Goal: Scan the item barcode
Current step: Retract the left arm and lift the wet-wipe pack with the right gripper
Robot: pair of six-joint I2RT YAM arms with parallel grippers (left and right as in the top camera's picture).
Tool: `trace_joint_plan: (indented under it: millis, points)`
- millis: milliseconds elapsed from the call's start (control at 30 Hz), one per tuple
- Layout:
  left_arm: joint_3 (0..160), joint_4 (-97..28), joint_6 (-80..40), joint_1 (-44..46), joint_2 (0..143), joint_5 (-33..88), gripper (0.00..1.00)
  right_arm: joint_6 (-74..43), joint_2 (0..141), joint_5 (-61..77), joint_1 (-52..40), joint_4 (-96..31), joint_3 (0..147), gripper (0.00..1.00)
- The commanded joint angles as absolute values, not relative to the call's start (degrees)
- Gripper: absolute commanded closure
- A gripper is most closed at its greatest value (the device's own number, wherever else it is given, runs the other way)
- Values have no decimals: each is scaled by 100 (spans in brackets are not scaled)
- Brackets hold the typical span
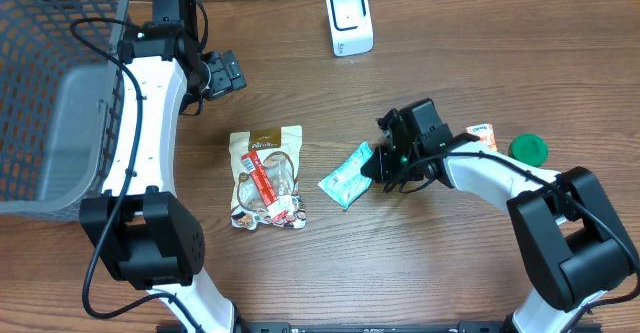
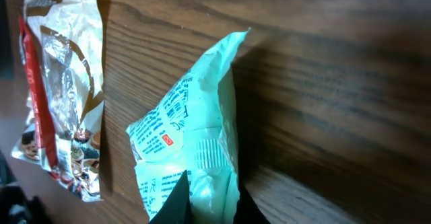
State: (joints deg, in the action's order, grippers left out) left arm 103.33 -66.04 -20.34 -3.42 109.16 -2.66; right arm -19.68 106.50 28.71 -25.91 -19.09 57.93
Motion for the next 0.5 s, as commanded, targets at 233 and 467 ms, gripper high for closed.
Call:
trace_joint_plan:
  millis: [233,467]
  points:
    - [10418,-6600,-1925,-318,10827,-342,1,19,9830,1026,-2576,-3522,7789,96]
    - [10420,-6600,-1925,-331,10827,-342,0,1981,9642,117,-2576,-3586,8910,96]
